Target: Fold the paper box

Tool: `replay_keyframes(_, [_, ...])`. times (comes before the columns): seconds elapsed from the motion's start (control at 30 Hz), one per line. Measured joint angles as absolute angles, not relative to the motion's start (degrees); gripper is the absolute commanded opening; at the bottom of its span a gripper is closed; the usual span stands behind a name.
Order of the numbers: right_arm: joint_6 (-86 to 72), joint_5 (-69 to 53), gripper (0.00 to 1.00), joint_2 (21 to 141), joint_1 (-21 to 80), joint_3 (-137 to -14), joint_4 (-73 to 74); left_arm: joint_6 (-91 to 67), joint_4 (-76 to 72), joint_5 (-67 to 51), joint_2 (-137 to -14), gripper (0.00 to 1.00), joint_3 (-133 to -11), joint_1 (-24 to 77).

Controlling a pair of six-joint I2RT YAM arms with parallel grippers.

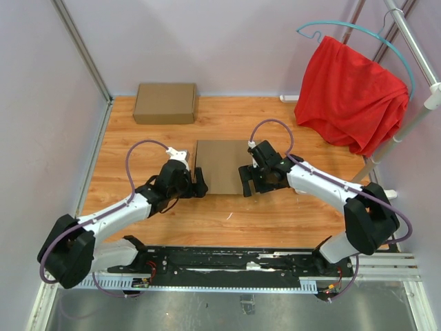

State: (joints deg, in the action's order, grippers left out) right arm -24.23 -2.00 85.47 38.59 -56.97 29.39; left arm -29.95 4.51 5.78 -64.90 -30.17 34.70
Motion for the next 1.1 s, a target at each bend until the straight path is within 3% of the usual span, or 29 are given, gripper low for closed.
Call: replay_keyframes(1.1, [-24.69,-4.51,0.88,86.21,38.15,-57.71,30.52,-29.36,2.76,6.83,-68.79,0.87,-33.12,34.70])
